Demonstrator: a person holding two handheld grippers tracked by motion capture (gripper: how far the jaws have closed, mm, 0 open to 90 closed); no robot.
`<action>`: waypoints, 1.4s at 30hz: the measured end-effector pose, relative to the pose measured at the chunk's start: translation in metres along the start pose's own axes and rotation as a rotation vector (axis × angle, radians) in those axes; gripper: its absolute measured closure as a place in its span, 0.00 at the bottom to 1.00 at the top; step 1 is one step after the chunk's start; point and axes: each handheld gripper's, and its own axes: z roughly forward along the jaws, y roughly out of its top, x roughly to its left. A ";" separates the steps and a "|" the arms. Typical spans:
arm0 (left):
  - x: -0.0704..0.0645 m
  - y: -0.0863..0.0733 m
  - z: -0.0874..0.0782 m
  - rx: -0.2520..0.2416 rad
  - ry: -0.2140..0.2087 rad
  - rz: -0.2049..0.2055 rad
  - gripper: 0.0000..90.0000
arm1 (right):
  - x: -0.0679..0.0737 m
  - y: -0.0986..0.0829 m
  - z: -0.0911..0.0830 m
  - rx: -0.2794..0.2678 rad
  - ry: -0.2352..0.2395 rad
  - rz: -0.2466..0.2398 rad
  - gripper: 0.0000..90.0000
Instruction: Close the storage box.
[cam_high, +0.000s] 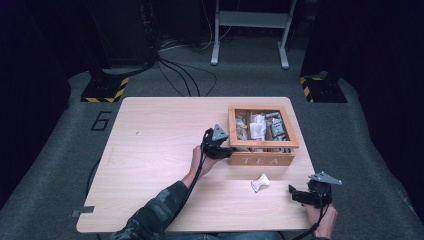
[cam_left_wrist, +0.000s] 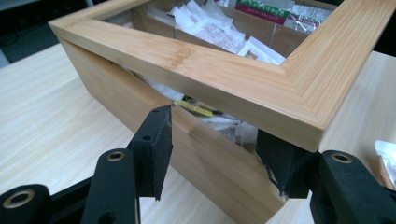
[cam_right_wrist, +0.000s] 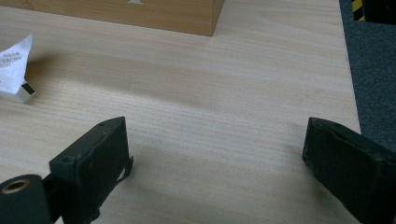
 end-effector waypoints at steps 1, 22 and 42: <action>0.000 -0.001 -0.001 -0.004 -0.001 -0.005 0.49 | 0.000 0.000 0.000 0.000 0.003 0.008 0.08; -0.003 -0.011 -0.038 0.065 -0.012 0.008 0.11 | 0.004 0.000 0.002 0.018 -0.016 -0.032 0.07; 0.024 -0.086 -0.129 0.147 0.089 -0.044 0.00 | 0.005 0.001 0.002 0.022 -0.023 -0.031 0.06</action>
